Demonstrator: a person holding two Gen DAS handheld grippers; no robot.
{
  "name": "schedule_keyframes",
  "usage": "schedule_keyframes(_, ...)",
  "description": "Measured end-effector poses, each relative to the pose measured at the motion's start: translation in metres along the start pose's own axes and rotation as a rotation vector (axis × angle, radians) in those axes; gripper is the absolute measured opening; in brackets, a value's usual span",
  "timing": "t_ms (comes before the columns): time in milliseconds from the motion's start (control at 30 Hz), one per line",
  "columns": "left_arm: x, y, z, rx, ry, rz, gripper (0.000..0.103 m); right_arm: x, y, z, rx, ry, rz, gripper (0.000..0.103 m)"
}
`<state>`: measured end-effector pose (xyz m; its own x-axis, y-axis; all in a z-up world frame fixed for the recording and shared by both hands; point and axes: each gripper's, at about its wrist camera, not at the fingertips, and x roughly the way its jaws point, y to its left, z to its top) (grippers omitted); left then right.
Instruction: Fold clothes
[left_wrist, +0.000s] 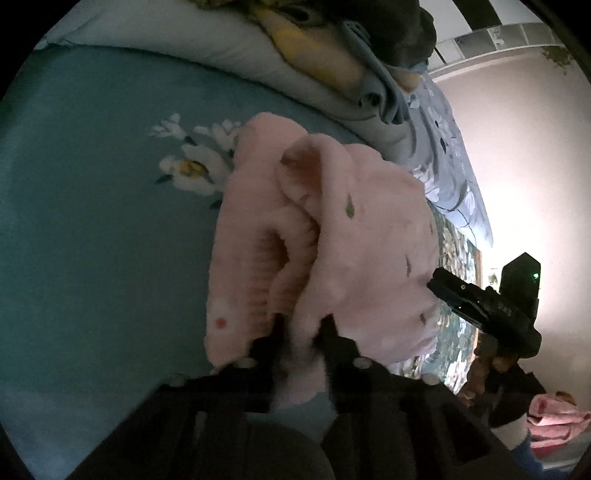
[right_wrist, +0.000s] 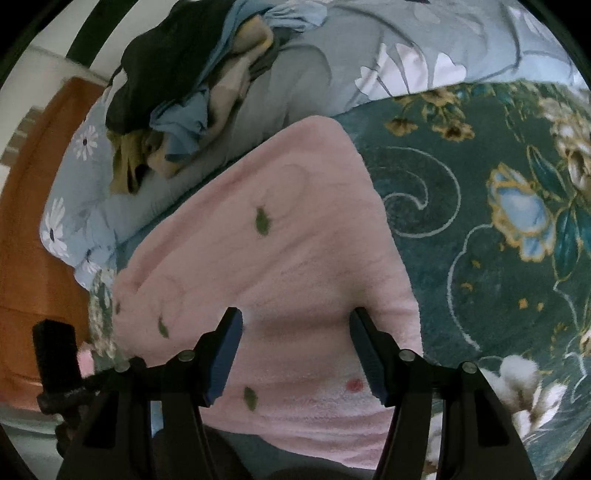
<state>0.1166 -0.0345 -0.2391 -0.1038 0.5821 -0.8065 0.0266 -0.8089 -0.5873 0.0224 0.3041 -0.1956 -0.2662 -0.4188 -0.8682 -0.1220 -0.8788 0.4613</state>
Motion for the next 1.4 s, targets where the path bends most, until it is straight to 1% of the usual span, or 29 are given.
schedule_keyframes(33, 0.0, -0.001, -0.001, 0.02, -0.005, 0.048, 0.067, -0.001, 0.001, 0.0, -0.008, 0.0, -0.003, 0.062)
schedule_keyframes(67, -0.001, -0.001, -0.001, 0.045, -0.013, 0.101, 0.068, -0.001, 0.0, 0.0, -0.01, 0.001, -0.001, 0.062)
schedule_keyframes(100, 0.0, -0.001, -0.002, 0.063, -0.014, 0.127, 0.069, -0.001, -0.001, 0.0, -0.007, 0.001, 0.003, 0.062)
schedule_keyframes(133, 0.003, 0.0, -0.002, 0.065, -0.005, 0.122, 0.069, -0.001, -0.002, 0.0, -0.005, 0.002, 0.005, 0.062)
schedule_keyframes(167, 0.007, 0.002, -0.002, 0.055, 0.005, 0.102, 0.069, -0.001, -0.003, 0.0, -0.001, 0.001, 0.006, 0.062)
schedule_keyframes(300, 0.017, 0.009, -0.002, 0.012, 0.027, 0.0, 0.066, -0.001, -0.005, -0.002, 0.007, -0.002, 0.012, 0.062)
schedule_keyframes(333, 0.017, 0.01, -0.002, 0.006, 0.023, -0.028, 0.06, -0.002, -0.006, -0.002, 0.009, -0.002, 0.014, 0.062)
schedule_keyframes(367, 0.017, 0.01, -0.003, 0.001, 0.021, -0.037, 0.055, -0.003, -0.007, -0.002, 0.012, -0.003, 0.017, 0.062)
schedule_keyframes(400, 0.017, 0.009, -0.003, -0.001, 0.021, -0.033, 0.048, -0.004, -0.008, -0.002, 0.015, -0.004, 0.02, 0.062)
schedule_keyframes(433, 0.016, 0.008, -0.002, -0.001, 0.015, -0.037, 0.038, -0.005, -0.009, -0.002, 0.018, -0.005, 0.022, 0.062)
schedule_keyframes(500, 0.011, 0.003, 0.0, 0.004, -0.005, -0.053, 0.026, -0.007, -0.011, -0.002, 0.024, -0.007, 0.028, 0.062)
schedule_keyframes(533, 0.008, 0.0, 0.001, 0.006, -0.015, -0.062, 0.017, -0.008, -0.012, -0.002, 0.027, -0.009, 0.031, 0.062)
schedule_keyframes(633, -0.016, -0.013, 0.011, 0.047, -0.084, -0.09, 0.015, -0.016, -0.014, -0.001, 0.035, -0.023, 0.045, 0.062)
schedule_keyframes(733, -0.043, -0.026, 0.022, 0.093, -0.159, -0.118, 0.013, -0.032, -0.014, 0.002, 0.027, -0.061, 0.071, 0.062)
schedule_keyframes(800, -0.061, -0.035, 0.03, 0.123, -0.209, -0.137, 0.008, -0.042, -0.014, 0.005, 0.01, -0.09, 0.088, 0.062)
schedule_keyframes(833, -0.062, -0.03, 0.031, 0.116, -0.213, -0.129, 0.008, -0.045, -0.016, 0.006, 0.002, -0.1, 0.09, 0.067)
schedule_keyframes(900, -0.053, -0.008, 0.03, 0.07, -0.192, -0.086, 0.008, -0.044, -0.023, 0.007, 0.0, -0.102, 0.087, 0.077)
schedule_keyframes(1000, -0.026, 0.026, 0.024, -0.04, -0.135, -0.034, 0.005, -0.029, -0.042, 0.003, 0.049, -0.064, 0.084, 0.077)
schedule_keyframes(1033, -0.02, 0.035, 0.021, -0.076, -0.127, -0.046, 0.005, -0.024, -0.048, 0.001, 0.065, -0.053, 0.087, 0.077)
schedule_keyframes(1067, -0.019, 0.039, 0.02, -0.097, -0.137, -0.071, 0.005, -0.021, -0.052, 0.0, 0.076, -0.046, 0.091, 0.077)
schedule_keyframes(1100, -0.02, 0.04, 0.02, -0.108, -0.154, -0.092, 0.007, -0.019, -0.055, -0.001, 0.081, -0.044, 0.097, 0.077)
schedule_keyframes(1167, -0.02, 0.039, 0.023, -0.121, -0.176, -0.132, 0.02, -0.014, -0.061, 0.0, 0.086, -0.035, 0.112, 0.077)
schedule_keyframes(1233, -0.019, 0.034, 0.032, -0.106, -0.174, -0.165, 0.057, -0.008, -0.067, 0.002, 0.096, -0.025, 0.129, 0.077)
schedule_keyframes(1267, -0.018, 0.031, 0.038, -0.093, -0.173, -0.183, 0.063, -0.006, -0.069, 0.003, 0.104, -0.023, 0.134, 0.077)
schedule_keyframes(1300, -0.015, 0.029, 0.042, -0.082, -0.168, -0.196, 0.066, -0.004, -0.072, 0.005, 0.112, -0.022, 0.14, 0.077)
schedule_keyframes(1400, -0.002, 0.027, 0.053, -0.075, -0.133, -0.227, 0.067, 0.002, -0.075, 0.007, 0.123, -0.021, 0.156, 0.078)
